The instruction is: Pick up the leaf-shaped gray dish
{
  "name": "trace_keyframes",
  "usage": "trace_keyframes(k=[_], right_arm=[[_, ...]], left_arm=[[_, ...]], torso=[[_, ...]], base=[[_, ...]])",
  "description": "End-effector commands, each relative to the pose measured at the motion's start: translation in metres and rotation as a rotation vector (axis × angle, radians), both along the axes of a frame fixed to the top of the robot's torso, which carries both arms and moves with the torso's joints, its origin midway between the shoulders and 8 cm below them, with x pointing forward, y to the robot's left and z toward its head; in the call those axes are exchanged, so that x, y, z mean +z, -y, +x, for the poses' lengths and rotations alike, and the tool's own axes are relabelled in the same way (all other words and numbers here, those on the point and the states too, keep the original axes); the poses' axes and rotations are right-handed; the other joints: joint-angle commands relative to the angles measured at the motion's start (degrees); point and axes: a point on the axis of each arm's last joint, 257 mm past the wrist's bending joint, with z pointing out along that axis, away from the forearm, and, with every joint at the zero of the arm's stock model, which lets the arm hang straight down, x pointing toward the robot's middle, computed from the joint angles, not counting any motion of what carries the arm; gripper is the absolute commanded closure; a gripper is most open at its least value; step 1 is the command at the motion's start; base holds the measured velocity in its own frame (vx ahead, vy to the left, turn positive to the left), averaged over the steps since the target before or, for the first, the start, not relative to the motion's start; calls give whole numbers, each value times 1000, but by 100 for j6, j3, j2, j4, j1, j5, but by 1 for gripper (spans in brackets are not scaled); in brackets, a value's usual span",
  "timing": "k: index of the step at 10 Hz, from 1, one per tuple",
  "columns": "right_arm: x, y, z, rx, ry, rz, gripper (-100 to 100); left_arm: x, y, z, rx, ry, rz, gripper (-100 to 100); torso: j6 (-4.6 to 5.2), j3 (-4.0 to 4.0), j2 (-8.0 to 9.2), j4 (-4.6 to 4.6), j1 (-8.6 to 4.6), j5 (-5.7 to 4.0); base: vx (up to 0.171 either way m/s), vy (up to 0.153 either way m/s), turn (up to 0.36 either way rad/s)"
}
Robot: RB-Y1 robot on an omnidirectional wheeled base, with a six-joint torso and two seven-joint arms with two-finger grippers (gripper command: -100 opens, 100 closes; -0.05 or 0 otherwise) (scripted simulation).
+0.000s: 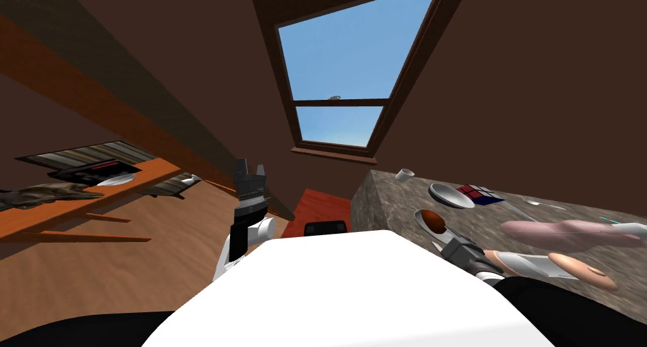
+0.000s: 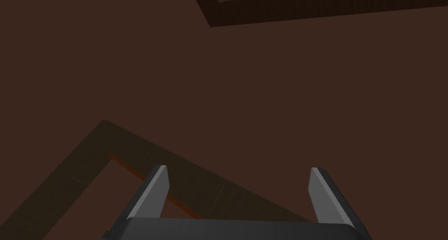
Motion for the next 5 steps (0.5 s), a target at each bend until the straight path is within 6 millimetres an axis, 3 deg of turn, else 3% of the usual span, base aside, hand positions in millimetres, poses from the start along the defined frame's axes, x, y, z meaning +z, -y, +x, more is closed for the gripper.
trace_keyframes(k=[1,3,4,5], right_arm=[[-6,-15,6,36,-7,2,-100],[-19,-34,4,66,-26,20,-100],[-15,-29,5,55,-18,14,-100],[-16,-31,4,59,-20,15,0]], left_arm=[[0,0,0,0,0,0,0],[0,0,0,0,0,0,0],[0,0,0,0,0,0,0],[0,0,0,0,0,0,0]], torso=[[0,0,0,0,0,0],[2,-2,-6,0,11,2],[4,-4,-8,-1,30,5],[5,-15,-30,-5,57,11]], base=[[-167,-181,140],[-129,-152,130],[-61,-44,22],[-11,-11,-3]])
